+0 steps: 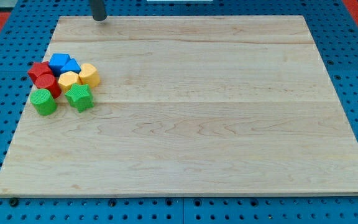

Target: Slide the green star towards the center

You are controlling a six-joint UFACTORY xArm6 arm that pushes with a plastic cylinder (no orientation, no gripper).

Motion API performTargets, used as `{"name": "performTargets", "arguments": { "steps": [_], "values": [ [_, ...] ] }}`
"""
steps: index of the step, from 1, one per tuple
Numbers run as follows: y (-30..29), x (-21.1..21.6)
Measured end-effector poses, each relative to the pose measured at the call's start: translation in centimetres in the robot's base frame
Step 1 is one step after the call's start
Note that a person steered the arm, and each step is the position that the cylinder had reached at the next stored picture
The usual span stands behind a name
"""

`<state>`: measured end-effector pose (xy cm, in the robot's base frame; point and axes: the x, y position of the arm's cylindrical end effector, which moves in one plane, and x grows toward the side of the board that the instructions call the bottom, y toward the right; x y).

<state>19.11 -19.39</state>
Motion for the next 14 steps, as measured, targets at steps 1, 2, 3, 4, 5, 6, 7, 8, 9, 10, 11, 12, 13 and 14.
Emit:
{"name": "performTargets", "arguments": {
  "steps": [1, 2, 3, 4, 5, 6, 7, 8, 9, 10, 11, 12, 13, 14],
  "values": [
    [-9.5, 1.1],
    [-11.1, 2.4],
    [-11.1, 3.0],
    [-11.1, 7.0],
    [-11.1, 8.9],
    [-11.1, 9.7],
    [-11.1, 15.2],
    [-11.1, 20.4],
    [-11.1, 25.8],
    [-10.7, 30.5],
    [-7.7, 29.8],
    [-8.6, 27.8],
    [-11.0, 27.7],
    [-10.3, 26.2]
  ]
}}
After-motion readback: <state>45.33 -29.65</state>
